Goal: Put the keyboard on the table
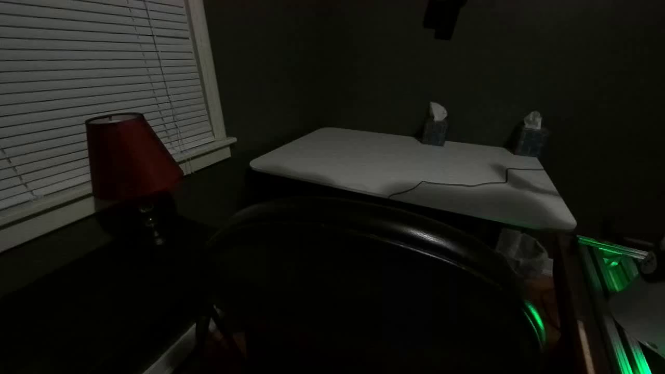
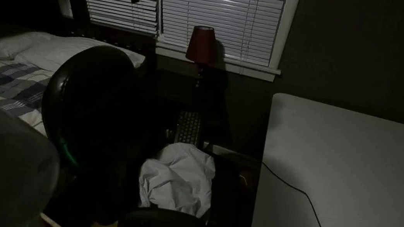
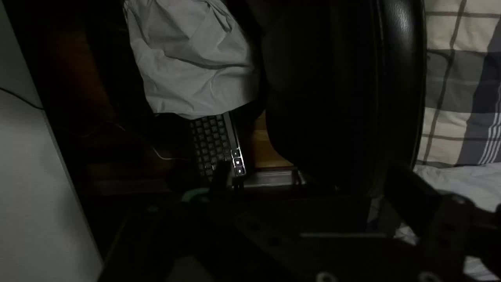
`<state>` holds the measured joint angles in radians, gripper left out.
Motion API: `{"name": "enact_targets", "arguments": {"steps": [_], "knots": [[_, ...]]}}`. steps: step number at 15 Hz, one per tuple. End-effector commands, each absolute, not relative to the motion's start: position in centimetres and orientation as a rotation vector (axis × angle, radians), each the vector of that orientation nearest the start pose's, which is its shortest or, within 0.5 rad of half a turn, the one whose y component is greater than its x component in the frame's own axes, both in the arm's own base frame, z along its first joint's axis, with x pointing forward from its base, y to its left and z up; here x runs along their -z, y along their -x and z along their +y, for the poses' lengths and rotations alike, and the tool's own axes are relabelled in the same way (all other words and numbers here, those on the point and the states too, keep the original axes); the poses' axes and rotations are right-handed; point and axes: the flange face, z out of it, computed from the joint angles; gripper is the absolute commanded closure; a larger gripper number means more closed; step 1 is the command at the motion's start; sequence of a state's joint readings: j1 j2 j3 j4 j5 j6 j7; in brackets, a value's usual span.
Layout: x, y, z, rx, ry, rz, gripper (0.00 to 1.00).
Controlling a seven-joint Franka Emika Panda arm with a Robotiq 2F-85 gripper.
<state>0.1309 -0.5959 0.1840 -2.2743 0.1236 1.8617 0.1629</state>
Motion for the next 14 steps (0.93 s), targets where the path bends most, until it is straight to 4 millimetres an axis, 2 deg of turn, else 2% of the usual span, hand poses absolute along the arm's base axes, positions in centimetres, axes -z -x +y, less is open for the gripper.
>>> {"name": "enact_targets", "arguments": {"steps": [1,9,12,14], "knots": [[-58.8,-36.4,14.4,0.257,3.07,-0.161,0.0],[-58.8,-36.4,14.4,0.257,3.07,-0.161,0.0],[-57.3,-39.4,12.6,0.301,2.977,-0.187,0.0],[-55.1,-42.4,10.7,0.355,2.892,-0.198,0.0]]}}
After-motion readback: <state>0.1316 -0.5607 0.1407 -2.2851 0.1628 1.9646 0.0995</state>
